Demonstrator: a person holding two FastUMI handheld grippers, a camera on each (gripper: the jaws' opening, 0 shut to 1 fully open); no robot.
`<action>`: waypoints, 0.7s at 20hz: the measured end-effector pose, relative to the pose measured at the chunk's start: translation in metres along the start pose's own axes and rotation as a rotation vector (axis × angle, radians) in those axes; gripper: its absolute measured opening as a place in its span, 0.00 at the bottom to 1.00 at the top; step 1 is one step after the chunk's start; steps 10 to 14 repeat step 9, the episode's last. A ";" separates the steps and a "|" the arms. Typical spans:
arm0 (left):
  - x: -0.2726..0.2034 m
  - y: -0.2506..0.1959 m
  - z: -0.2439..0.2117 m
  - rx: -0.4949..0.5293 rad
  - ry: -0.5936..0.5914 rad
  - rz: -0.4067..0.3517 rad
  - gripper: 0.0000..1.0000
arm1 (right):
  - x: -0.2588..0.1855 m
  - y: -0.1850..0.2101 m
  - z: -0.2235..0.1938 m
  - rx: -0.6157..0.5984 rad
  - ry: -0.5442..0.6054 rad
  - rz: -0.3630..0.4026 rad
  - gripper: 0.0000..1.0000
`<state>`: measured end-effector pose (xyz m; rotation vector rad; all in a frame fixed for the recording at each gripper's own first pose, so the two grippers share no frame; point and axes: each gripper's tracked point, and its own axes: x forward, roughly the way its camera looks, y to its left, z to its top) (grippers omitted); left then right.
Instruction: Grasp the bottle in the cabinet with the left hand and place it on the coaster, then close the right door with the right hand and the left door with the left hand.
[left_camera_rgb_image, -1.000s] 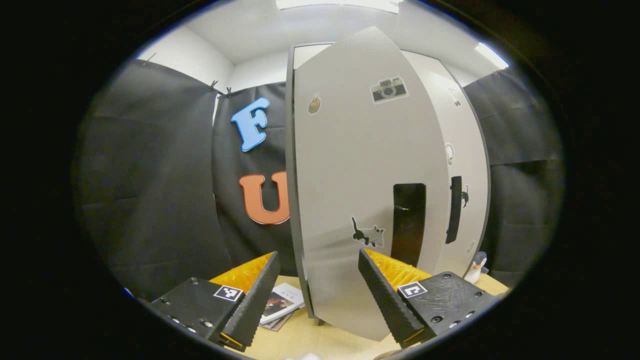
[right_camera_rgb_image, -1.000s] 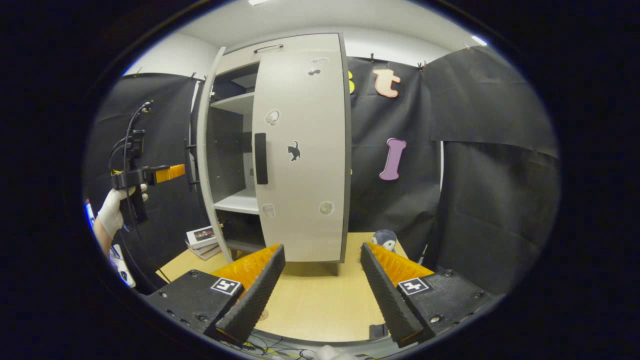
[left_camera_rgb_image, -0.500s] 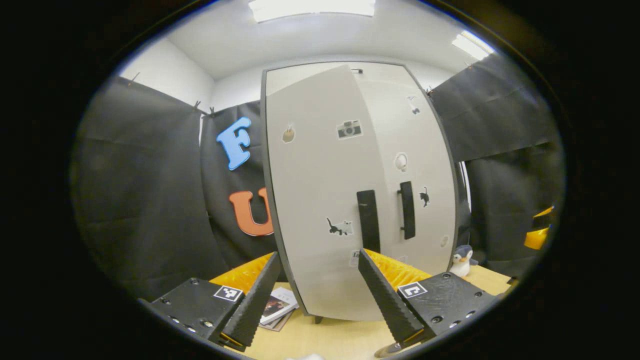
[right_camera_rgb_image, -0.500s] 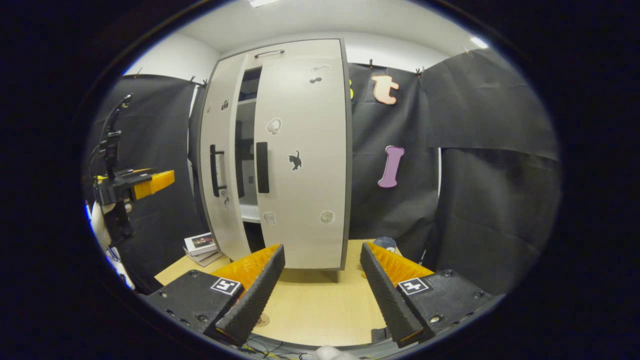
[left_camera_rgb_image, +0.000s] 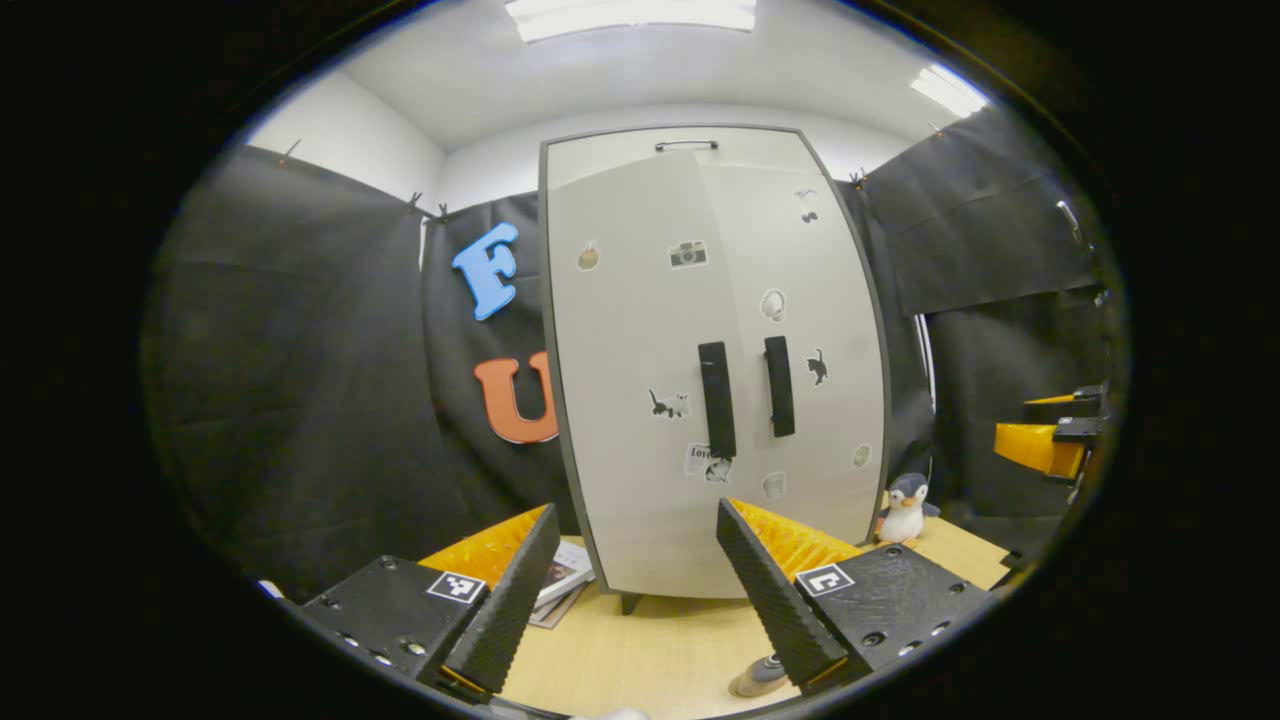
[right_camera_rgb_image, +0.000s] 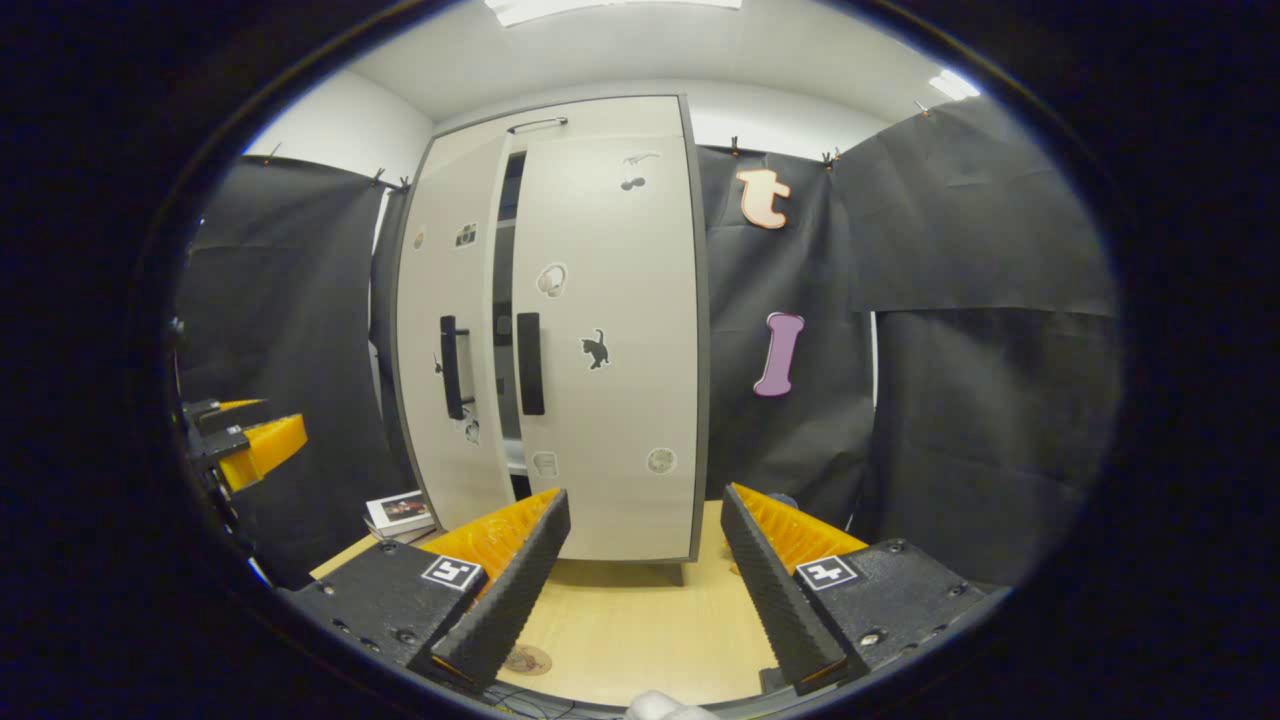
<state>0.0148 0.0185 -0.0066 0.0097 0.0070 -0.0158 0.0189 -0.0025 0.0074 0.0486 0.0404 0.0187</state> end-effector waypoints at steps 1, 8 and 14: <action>-0.003 -0.002 -0.006 -0.014 0.009 -0.003 0.97 | 0.001 0.004 -0.002 -0.005 0.006 0.005 0.99; -0.003 0.010 -0.019 -0.010 0.052 0.006 0.97 | 0.003 0.018 -0.006 -0.035 0.012 0.029 0.99; -0.002 0.011 -0.016 -0.012 0.047 0.006 0.97 | 0.003 0.018 -0.005 -0.035 0.009 0.027 0.99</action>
